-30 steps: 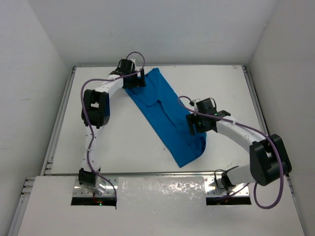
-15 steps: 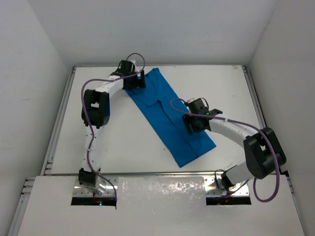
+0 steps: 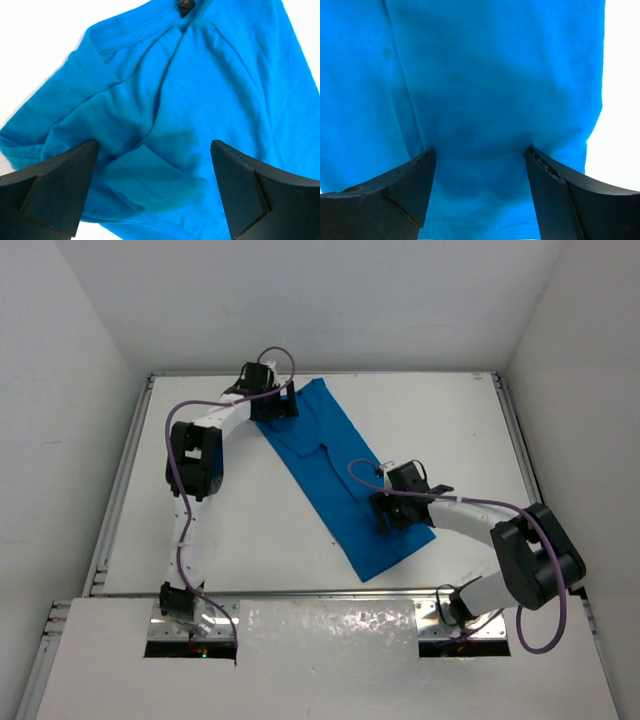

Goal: Fold and stack the t-shirts
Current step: Rotate the tshirt 90 degrees

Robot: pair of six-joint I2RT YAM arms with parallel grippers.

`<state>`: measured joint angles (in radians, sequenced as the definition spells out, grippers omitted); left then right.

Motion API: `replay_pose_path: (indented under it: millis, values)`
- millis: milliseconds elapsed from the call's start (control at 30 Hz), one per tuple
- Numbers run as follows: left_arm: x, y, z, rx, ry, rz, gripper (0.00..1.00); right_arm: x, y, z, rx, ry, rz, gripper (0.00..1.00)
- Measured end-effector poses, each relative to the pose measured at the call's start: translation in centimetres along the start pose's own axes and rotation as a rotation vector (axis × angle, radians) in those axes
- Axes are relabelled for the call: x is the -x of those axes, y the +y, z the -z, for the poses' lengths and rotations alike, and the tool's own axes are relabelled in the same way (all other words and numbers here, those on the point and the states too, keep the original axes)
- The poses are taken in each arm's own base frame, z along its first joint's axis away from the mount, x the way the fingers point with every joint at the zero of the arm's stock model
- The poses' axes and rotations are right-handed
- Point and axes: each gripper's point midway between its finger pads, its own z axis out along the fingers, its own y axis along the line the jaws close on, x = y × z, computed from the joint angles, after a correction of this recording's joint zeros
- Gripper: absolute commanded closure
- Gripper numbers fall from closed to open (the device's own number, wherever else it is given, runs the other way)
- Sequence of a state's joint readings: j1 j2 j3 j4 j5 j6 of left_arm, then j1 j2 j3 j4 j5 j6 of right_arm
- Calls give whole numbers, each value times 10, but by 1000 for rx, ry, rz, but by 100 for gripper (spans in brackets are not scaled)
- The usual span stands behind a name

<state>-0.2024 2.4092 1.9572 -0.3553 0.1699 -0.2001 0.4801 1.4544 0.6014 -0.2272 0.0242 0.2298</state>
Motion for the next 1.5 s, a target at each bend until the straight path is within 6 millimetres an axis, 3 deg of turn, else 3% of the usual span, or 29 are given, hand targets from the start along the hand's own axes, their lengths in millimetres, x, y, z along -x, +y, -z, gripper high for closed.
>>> replay_pose_path:
  millis: [167, 333, 433, 633, 700, 800, 933, 1033, 1167, 1300, 1500]
  values:
    - [10, -8, -5, -40, -25, 5, 7, 7, 7, -3, 6, -47, -56, 28]
    - [28, -16, -1, -63, -63, 11, 6, 9, 34, -4, 0, -81, -80, 28]
    - [47, -19, 13, -53, -104, 14, 6, 9, 54, -5, -4, -99, -105, 29]
    - [85, -14, 69, 0, -161, 37, 8, 5, 92, -3, -12, -80, -141, 28]
    - [89, -11, 80, 5, -168, 42, 9, -1, 102, -1, -20, -61, -140, 28]
    - [67, -1, 79, 16, -124, 60, 10, -8, 117, 3, -30, -38, -128, 28]
    - [19, 12, 58, 30, -4, 88, 12, -6, 133, 3, -41, -26, -134, 28]
    - [0, 15, 41, 15, 49, 100, 13, -4, 136, 0, -53, -23, -146, 28]
    - [-10, 14, 31, 1, 73, 102, 14, 5, 136, 2, -72, -32, -143, 28]
    - [-2, 14, 21, 2, 65, 105, 21, 31, 137, 14, -99, -90, -135, 28]
    - [-2, 22, 8, 35, 62, 110, 25, 83, 135, 61, -110, -245, -122, 27]
